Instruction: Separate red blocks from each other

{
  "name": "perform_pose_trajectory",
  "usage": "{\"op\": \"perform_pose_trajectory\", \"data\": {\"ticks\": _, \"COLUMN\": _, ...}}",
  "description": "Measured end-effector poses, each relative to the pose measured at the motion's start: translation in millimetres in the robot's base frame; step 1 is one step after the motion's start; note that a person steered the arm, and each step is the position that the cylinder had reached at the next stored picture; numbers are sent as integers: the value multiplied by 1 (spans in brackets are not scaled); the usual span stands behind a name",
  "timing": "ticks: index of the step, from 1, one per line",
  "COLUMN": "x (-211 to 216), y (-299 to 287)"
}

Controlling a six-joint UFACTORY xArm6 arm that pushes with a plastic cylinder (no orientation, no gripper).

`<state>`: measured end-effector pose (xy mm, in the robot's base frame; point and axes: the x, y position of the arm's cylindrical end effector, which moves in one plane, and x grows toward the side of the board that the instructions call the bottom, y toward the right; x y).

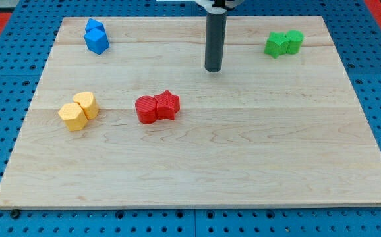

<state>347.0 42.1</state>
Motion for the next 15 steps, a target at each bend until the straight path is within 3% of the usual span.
{"op": "perform_pose_trajectory", "data": {"ticks": 1, "x": 33, "y": 44}}
{"op": "perform_pose_trajectory", "data": {"ticks": 2, "x": 109, "y": 42}}
{"op": "perform_pose_trajectory", "data": {"ticks": 3, "x": 119, "y": -19}}
{"op": "perform_pose_trajectory", "data": {"ticks": 4, "x": 118, "y": -64}}
{"op": "perform_pose_trajectory", "data": {"ticks": 5, "x": 90, "y": -65}}
{"op": "perform_pose_trajectory", "data": {"ticks": 7, "x": 84, "y": -64}}
{"op": "perform_pose_trajectory", "data": {"ticks": 9, "x": 141, "y": -56}}
{"op": "perform_pose_trajectory", "data": {"ticks": 13, "x": 153, "y": -109}}
{"op": "perform_pose_trajectory", "data": {"ticks": 15, "x": 112, "y": -114}}
